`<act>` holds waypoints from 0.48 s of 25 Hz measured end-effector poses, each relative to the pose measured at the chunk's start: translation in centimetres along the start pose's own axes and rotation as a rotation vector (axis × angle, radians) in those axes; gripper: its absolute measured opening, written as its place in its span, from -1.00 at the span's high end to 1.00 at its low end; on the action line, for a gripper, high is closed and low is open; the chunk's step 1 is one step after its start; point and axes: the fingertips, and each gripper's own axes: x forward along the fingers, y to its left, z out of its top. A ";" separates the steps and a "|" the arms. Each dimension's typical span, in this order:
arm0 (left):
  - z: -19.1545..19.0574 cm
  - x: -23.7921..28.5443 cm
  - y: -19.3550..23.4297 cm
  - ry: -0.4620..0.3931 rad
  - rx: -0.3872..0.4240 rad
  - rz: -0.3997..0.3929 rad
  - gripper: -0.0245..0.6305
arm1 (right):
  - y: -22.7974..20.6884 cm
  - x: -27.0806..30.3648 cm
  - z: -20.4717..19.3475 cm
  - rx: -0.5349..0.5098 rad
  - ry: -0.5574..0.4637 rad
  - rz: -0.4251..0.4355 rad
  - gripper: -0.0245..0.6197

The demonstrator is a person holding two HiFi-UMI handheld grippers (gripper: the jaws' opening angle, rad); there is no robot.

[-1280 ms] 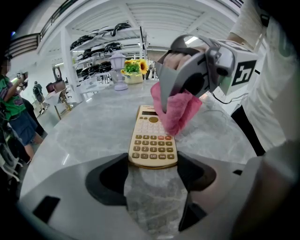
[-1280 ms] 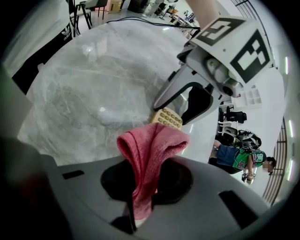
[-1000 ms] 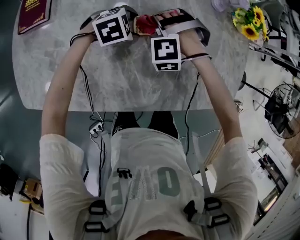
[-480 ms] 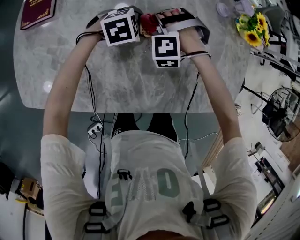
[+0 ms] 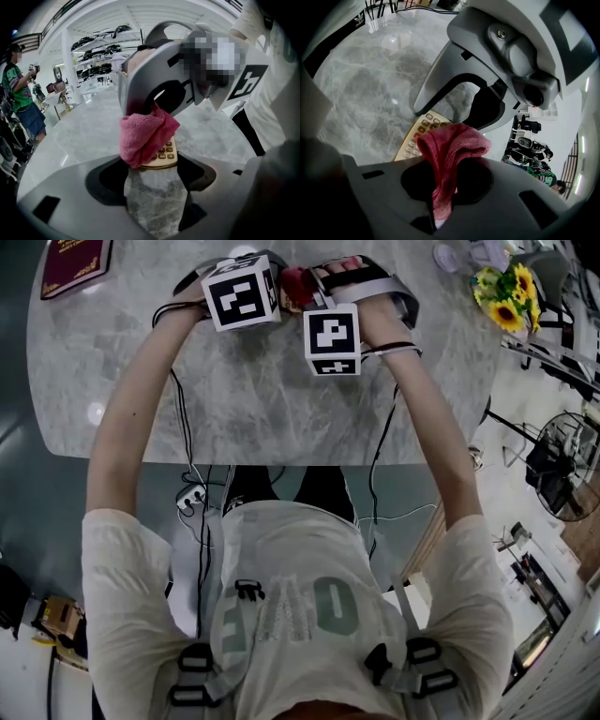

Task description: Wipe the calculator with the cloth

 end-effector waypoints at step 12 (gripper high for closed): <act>0.0 0.1 0.1 -0.017 -0.001 0.002 -0.10 | 3.7 -2.7 1.9 -0.058 -0.009 0.000 0.76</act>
